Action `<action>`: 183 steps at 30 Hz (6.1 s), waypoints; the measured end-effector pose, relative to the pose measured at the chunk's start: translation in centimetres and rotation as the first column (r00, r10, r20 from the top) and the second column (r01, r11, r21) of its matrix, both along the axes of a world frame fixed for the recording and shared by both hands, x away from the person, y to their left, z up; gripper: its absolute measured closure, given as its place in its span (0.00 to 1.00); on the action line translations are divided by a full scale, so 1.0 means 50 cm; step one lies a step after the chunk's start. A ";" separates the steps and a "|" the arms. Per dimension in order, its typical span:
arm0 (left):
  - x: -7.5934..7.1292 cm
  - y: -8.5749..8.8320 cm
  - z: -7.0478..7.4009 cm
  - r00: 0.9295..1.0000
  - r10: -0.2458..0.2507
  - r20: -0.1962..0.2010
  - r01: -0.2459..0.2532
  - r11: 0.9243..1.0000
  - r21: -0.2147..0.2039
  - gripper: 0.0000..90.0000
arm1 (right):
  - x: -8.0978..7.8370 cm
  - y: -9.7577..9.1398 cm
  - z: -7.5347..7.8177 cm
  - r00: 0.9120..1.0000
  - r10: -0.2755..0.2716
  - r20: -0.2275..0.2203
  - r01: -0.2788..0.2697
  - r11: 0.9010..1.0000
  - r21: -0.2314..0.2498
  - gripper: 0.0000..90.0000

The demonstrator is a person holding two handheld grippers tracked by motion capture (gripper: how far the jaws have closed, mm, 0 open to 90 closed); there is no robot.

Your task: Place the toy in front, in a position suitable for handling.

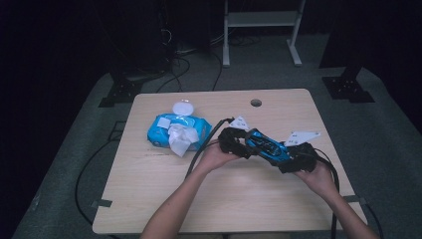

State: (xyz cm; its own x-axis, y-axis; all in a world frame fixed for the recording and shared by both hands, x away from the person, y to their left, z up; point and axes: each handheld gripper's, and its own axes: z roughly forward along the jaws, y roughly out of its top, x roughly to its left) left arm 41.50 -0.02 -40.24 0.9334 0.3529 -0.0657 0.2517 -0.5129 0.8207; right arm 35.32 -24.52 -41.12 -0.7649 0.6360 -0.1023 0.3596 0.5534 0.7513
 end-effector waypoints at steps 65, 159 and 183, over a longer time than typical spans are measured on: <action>-0.185 0.246 -0.148 0.969 0.133 -0.210 -0.129 0.991 0.034 0.18 | 0.008 0.231 -0.103 0.900 0.392 -0.192 -0.415 0.904 -0.103 0.21; -0.194 0.266 -0.122 0.993 0.082 0.086 -0.080 0.996 -0.030 0.09 | -0.059 0.139 -0.050 0.930 0.346 -0.121 -0.348 0.938 0.008 0.61; -0.149 0.223 -0.150 0.994 -0.009 0.109 0.001 0.997 0.076 0.06 | -0.017 0.207 -0.069 0.922 0.370 -0.115 -0.366 0.929 0.057 0.83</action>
State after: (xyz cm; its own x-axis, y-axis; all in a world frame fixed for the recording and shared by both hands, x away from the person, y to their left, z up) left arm 34.03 11.12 -47.72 0.9354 0.3480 0.0631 0.1599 -0.5753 0.8022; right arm 34.49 -14.19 -44.58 -0.9508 0.3091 0.0228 0.2254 0.6392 0.7352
